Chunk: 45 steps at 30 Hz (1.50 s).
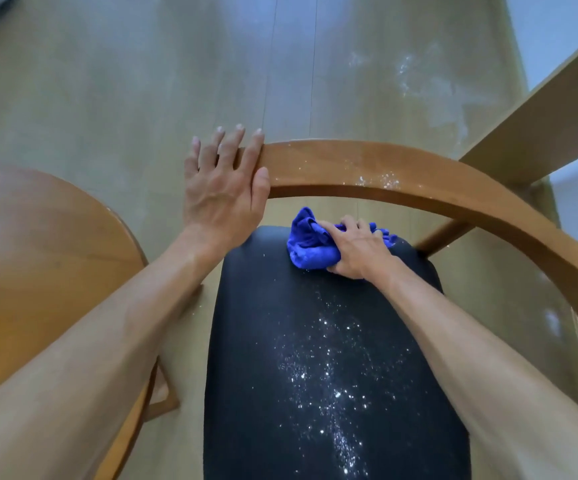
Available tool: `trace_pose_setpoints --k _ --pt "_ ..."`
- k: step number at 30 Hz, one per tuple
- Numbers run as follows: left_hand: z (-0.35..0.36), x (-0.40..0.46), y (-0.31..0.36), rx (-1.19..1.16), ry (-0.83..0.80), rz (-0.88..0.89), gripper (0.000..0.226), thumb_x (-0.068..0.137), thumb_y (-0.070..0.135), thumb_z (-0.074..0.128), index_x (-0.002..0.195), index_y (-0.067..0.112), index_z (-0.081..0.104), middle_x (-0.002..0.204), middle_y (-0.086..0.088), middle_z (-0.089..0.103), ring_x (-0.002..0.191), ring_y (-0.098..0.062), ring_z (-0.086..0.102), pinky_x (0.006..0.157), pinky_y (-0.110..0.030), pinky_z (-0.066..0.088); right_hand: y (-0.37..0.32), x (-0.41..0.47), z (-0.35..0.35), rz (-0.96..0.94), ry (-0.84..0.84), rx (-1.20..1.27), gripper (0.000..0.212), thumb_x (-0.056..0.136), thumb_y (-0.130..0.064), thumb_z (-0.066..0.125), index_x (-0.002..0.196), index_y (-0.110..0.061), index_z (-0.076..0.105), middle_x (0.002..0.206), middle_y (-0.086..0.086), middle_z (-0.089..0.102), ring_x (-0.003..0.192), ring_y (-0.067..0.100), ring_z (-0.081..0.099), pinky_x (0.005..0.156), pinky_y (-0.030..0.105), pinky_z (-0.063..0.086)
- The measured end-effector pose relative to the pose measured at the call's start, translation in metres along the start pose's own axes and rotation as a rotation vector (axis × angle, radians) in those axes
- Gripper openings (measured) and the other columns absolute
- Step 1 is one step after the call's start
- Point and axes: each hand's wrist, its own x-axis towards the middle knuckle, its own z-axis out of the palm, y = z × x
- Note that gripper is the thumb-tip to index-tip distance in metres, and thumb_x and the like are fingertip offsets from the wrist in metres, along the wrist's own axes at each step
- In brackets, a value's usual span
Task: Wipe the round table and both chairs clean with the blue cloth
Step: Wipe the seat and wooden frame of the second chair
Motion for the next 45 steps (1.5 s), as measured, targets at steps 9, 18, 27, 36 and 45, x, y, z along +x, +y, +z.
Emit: trace_pose_setpoints --k 9,18,27,36,45 --pt "0.008 -0.011 0.013 -0.023 0.106 -0.105 0.052 0.099 0.036 0.019 0.146 0.022 0.038 0.15 -0.008 0.039 0.137 -0.035 0.034 0.115 -0.051 0.015 -0.034 -0.079 0.031 -0.094 0.149 -0.137 0.071 0.066 -0.013 0.065 0.133 -0.024 0.046 0.108 0.01 0.053 0.091 0.031 0.053 0.061 0.033 0.039" --pt "0.012 -0.024 0.019 0.005 0.065 -0.083 0.057 0.098 0.043 0.023 0.149 0.02 0.029 0.154 -0.01 0.029 0.142 -0.037 0.023 0.117 -0.054 0.008 -0.078 -0.261 0.122 -0.394 0.088 -0.2 0.046 0.083 -0.01 0.032 0.089 -0.037 0.068 0.065 0.001 0.062 0.055 0.021 0.053 0.047 0.028 0.049" --pt "0.019 -0.022 0.017 0.003 0.154 -0.069 0.055 0.096 0.041 0.028 0.146 0.018 0.038 0.15 -0.011 0.037 0.138 -0.037 0.031 0.115 -0.053 0.014 -0.037 -0.022 0.009 0.052 0.307 -0.094 0.062 0.082 -0.013 0.052 0.14 -0.024 0.035 0.119 0.012 0.045 0.101 0.033 0.048 0.069 0.038 0.041" --pt "0.017 -0.022 0.018 0.0 0.146 -0.072 0.054 0.096 0.04 0.028 0.146 0.019 0.038 0.15 -0.011 0.037 0.138 -0.037 0.031 0.115 -0.051 0.012 -0.126 -0.174 0.12 -0.273 0.36 -0.039 0.049 0.064 -0.016 0.063 0.113 -0.021 0.063 0.093 0.012 0.061 0.069 0.03 0.059 0.048 0.033 0.046" --pt "0.012 -0.024 0.019 -0.004 0.09 -0.065 0.056 0.097 0.041 0.025 0.148 0.02 0.034 0.152 -0.011 0.033 0.14 -0.036 0.026 0.116 -0.052 0.01 -0.106 -0.185 0.112 -0.602 0.375 -0.066 0.035 0.067 -0.013 0.042 0.095 -0.03 0.056 0.078 0.002 0.057 0.067 0.022 0.048 0.054 0.029 0.041"
